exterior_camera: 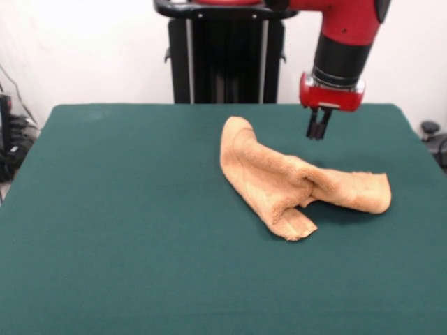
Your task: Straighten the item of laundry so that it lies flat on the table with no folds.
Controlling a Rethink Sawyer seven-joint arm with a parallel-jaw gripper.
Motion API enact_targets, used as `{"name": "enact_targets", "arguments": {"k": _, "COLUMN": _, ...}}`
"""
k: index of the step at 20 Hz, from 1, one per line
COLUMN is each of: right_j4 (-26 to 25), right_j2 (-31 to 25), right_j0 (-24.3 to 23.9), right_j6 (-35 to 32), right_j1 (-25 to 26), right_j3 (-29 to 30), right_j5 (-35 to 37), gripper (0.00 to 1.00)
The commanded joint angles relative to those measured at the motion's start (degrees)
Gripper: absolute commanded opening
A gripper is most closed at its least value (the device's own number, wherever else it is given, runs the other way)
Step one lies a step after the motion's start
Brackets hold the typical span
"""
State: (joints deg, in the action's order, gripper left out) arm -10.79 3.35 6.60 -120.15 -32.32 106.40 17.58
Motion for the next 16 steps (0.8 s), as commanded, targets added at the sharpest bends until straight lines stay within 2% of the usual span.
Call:
{"name": "enact_targets", "arguments": {"k": 1, "right_j4": -0.69, "right_j2": -4.46, "right_j0": 0.07, "right_j6": -0.54, "right_j1": -0.88, "right_j3": -6.05, "right_j5": 5.22, "gripper": 0.0}}
{"name": "enact_targets", "arguments": {"k": 6, "right_j4": -0.17, "right_j2": -5.88, "right_j0": -1.24, "right_j6": -0.41, "right_j1": -0.38, "right_j3": -6.46, "right_j5": 5.03, "gripper": 0.0}}
{"name": "enact_targets", "arguments": {"k": 9, "right_j4": 0.24, "right_j2": -5.77, "right_j0": -0.98, "right_j6": -0.42, "right_j1": 0.8, "right_j3": -9.27, "right_j5": 6.47, "gripper": 0.0}}
{"name": "enact_targets", "arguments": {"k": 10, "right_j4": 0.0, "right_j2": -6.21, "right_j0": -2.28, "right_j6": 0.61, "right_j1": 0.94, "right_j3": -9.69, "right_j5": 6.92, "gripper": 0.0}}
{"name": "enact_targets", "arguments": {"k": 12, "right_j4": -2.14, "right_j2": -7.18, "right_j0": -8.39, "right_j6": 4.04, "right_j1": -0.56, "right_j3": -6.2, "right_j5": 4.81, "gripper": 0.0}}
{"name": "enact_targets", "arguments": {"k": 16, "right_j4": -3.36, "right_j2": -6.36, "right_j0": -9.23, "right_j6": 4.54, "right_j1": 1.77, "right_j3": -11.32, "right_j5": 5.95, "gripper": 0.0}}
